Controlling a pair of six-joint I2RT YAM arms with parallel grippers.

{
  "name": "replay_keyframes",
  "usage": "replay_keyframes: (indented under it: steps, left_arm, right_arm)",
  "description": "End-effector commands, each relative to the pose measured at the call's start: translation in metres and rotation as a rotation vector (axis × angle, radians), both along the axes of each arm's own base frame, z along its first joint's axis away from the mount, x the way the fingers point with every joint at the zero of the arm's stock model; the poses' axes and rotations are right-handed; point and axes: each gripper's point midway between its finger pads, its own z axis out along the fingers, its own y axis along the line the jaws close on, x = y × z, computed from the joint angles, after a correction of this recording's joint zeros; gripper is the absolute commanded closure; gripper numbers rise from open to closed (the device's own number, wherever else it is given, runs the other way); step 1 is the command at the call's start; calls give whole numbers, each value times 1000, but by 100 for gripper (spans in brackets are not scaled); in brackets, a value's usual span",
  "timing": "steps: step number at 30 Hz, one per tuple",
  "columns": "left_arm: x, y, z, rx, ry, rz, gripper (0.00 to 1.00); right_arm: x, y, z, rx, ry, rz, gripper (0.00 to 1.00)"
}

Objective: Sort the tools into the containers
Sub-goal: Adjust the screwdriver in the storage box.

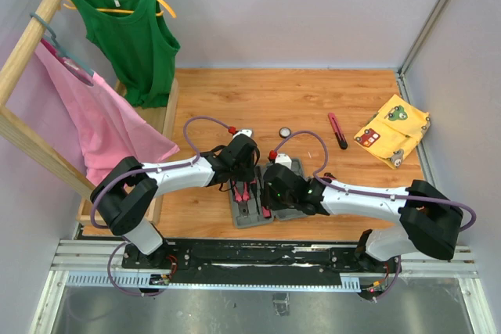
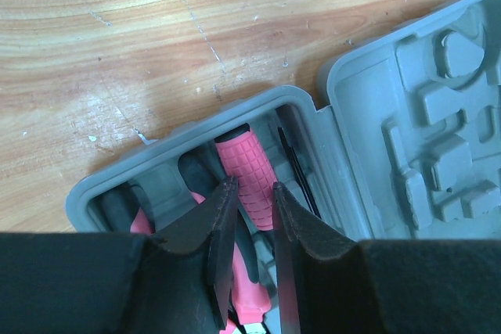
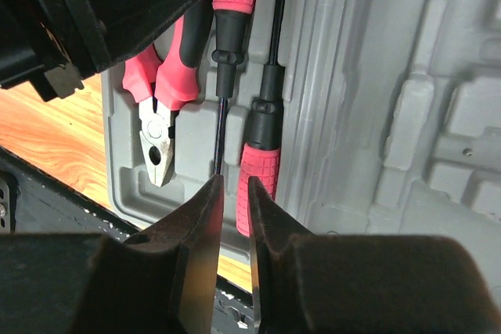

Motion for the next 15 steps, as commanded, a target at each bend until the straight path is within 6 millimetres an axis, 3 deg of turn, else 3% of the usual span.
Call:
replay_keyframes:
  steps: [1, 15]
  left_arm:
    - [-2, 5, -10, 52, 13, 13, 72]
    - [-5, 0, -13, 43, 27, 2, 74]
  right_arm:
    - [-8, 15, 2, 31, 30, 29, 80]
    - [-18, 18, -5, 35, 64, 57, 82]
